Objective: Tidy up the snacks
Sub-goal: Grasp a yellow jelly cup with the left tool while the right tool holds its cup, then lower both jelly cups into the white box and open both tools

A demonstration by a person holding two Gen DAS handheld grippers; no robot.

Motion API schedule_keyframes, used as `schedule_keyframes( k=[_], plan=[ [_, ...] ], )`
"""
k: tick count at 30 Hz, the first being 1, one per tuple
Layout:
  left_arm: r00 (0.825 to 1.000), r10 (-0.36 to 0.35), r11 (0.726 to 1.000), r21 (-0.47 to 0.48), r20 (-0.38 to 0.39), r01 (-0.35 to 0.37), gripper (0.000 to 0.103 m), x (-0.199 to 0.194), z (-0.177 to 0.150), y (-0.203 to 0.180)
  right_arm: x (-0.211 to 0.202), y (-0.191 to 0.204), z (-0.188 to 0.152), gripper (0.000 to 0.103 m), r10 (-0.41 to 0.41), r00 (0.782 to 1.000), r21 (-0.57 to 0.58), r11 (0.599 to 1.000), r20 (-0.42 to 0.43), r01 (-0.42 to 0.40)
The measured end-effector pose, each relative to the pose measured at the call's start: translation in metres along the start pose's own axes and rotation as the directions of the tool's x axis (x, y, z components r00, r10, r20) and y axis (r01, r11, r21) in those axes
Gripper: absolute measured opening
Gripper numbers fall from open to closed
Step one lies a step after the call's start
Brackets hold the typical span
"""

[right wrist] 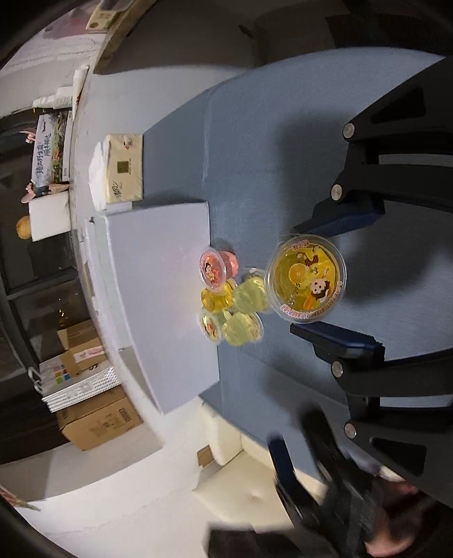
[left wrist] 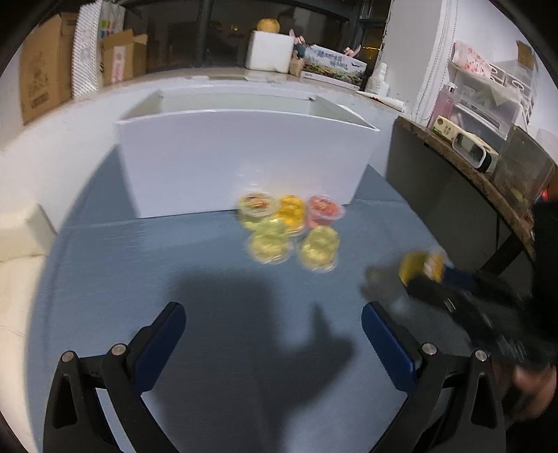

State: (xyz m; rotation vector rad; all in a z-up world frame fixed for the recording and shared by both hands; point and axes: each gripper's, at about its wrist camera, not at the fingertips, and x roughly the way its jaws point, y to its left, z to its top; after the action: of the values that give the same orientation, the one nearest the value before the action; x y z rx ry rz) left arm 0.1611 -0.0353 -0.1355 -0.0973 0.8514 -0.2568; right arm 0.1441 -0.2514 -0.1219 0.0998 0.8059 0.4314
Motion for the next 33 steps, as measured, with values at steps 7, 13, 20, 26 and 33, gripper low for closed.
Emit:
schedule_keyframes(
  k=[7,13,20,26,33],
  plan=[
    [0.999,-0.035,0.998,0.054,-0.001,0.035,0.103,0.045,0.023,-0.032,-0.040,-0.031,-0.017,0.051,-0.029,0.999,0.072,0.997,0.033,0.027],
    [1.000,-0.021,0.998,0.063,-0.012,0.022,0.101,0.075,0.037,-0.040,-0.053,-0.051,-0.027,0.051,-0.036,0.999,0.111,0.993,0.040,0.031],
    [1.000,0.008,0.996,0.088,-0.025,-0.006,0.035,0.080,0.035,-0.035,-0.056,-0.057,-0.031,0.051,-0.023,0.999,0.125,0.992,0.044,0.017],
    [1.000,-0.016,0.992,0.124,0.007,0.015,0.034,0.070,0.032,-0.039,-0.055,-0.048,-0.032,0.051,-0.006,0.999,0.108,0.994,0.044,0.001],
    [0.993,-0.063,0.990,0.135,0.095,0.050,0.034,0.023,0.037,-0.041,-0.056,-0.043,-0.027,0.051,0.000,0.999,0.102,0.995,0.053,-0.006]
  ],
)
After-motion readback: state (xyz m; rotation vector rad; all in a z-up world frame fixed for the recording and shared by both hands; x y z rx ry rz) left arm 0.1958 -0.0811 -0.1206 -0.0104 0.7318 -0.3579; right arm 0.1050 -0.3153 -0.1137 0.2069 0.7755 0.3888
